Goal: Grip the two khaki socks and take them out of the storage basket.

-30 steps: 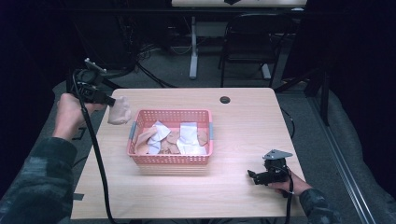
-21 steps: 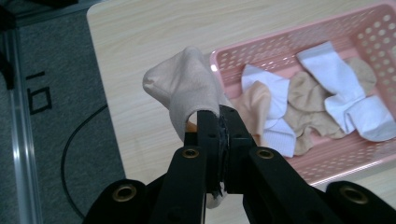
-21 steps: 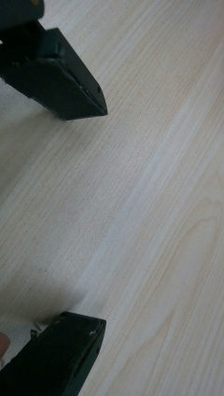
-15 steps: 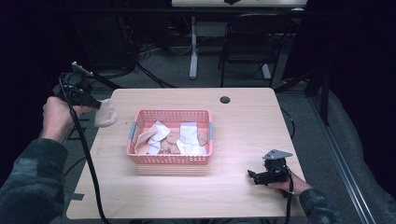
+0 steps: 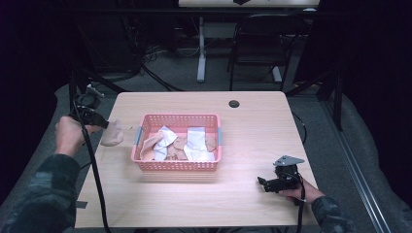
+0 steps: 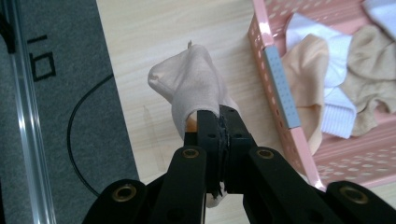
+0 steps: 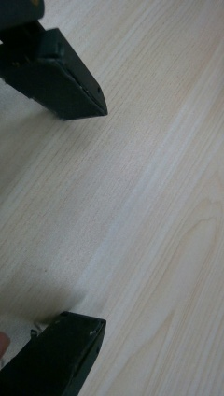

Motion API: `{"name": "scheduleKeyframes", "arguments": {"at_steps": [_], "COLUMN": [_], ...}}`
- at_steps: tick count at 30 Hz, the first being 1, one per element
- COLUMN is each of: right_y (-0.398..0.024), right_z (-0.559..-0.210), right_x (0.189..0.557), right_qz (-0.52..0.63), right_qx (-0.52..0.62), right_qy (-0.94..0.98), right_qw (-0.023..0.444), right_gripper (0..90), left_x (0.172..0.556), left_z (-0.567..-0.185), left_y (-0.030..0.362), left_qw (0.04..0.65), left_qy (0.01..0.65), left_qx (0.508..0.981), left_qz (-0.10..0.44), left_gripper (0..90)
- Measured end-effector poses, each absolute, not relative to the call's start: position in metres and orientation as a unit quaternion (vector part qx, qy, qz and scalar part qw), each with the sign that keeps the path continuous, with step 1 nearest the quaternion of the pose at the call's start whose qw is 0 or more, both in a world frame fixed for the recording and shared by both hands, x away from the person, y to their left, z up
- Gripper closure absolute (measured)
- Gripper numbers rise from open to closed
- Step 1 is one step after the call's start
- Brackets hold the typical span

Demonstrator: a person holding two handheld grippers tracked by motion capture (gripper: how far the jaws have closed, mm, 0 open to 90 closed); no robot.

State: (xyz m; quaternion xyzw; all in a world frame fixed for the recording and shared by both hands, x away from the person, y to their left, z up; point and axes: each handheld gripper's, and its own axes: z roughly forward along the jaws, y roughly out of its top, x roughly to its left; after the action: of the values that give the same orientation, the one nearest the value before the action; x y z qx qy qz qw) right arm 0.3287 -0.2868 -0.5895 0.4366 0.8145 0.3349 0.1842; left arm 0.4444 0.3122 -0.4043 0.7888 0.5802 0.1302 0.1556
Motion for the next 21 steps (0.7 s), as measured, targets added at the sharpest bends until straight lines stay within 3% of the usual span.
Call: {"name": "scheduleKeyframes", "arguments": {"at_steps": [21], "right_y": [-0.287], "right_z": [-0.589], "right_x": [0.329], "right_qz": [0.334], "right_qx": [0.436], "right_qy": [0.815], "right_qw": [0.184], "right_gripper": [0.2], "left_x": [0.445], "left_z": [-0.474], "left_y": [0.317], "left_qw": [0.153], "left_qy": [0.602], "left_qx": [0.779], "left_qz": [0.081], "left_gripper": [88.0]}}
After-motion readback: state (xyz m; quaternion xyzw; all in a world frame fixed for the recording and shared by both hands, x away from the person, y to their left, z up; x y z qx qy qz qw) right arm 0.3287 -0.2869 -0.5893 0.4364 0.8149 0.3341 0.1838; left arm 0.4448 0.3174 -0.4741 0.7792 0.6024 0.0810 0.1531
